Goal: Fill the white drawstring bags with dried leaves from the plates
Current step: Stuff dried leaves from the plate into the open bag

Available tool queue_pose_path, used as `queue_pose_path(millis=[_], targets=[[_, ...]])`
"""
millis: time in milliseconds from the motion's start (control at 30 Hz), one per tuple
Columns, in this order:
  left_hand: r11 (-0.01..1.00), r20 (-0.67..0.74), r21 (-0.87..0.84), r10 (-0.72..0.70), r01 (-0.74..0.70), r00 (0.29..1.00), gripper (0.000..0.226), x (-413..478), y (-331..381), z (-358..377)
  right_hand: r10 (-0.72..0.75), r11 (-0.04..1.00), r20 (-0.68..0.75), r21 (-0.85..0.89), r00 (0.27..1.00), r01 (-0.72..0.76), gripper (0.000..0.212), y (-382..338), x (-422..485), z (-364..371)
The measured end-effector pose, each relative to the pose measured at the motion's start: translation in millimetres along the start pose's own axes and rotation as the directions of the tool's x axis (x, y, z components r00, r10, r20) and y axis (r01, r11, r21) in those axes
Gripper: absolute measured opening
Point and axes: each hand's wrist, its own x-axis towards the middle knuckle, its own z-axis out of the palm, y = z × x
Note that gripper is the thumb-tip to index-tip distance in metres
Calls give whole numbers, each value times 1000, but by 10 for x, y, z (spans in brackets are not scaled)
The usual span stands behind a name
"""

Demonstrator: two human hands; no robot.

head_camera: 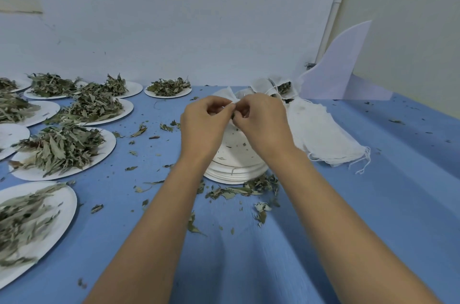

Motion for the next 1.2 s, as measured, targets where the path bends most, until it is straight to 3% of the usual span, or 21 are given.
queue_pose_path(millis=[100,200,300,433,633,767,833,900,967,1033,1100,1200], targets=[[989,32,-133,-57,61,998,16,10,-19,38,-27,988,-72,-152,997,16,25,25,-7,56],[957,38,-260,-127,132,991,14,31,-45,39,-88,966,-44,-249,995,75,29,41,-29,39],[895,23,-395,-215,206,976,8,67,-79,9,-176,951,13,-258,984,173,32,3,-51,26],[760,65,-578,-321,298,945,12,88,-115,-34,-179,969,91,-158,980,192,29,-50,-116,95],[700,222,-605,-309,379,925,10,136,-134,-114,-170,967,117,-170,979,188,2,-1,-129,153],[695,304,-589,-283,413,910,10,139,-115,-155,-158,957,138,-224,978,186,12,-4,-113,135],[694,275,-606,-277,390,920,10,159,-87,-176,-109,986,171,-106,979,128,14,-30,-75,116],[731,226,-586,-267,349,937,9,199,-32,-190,-35,982,182,190,983,0,31,-66,-45,83],[750,197,-574,-262,328,945,7,260,35,-171,36,853,153,510,988,-110,41,-80,-12,41],[740,177,-592,-268,320,947,7,346,105,-140,126,623,99,766,987,-157,37,-83,25,-7],[736,151,-608,-261,298,953,9,459,166,-88,217,455,62,876,974,-157,35,-43,109,-39],[712,131,-646,-253,276,959,12,658,206,37,299,418,38,893,954,-167,35,52,331,-46]])
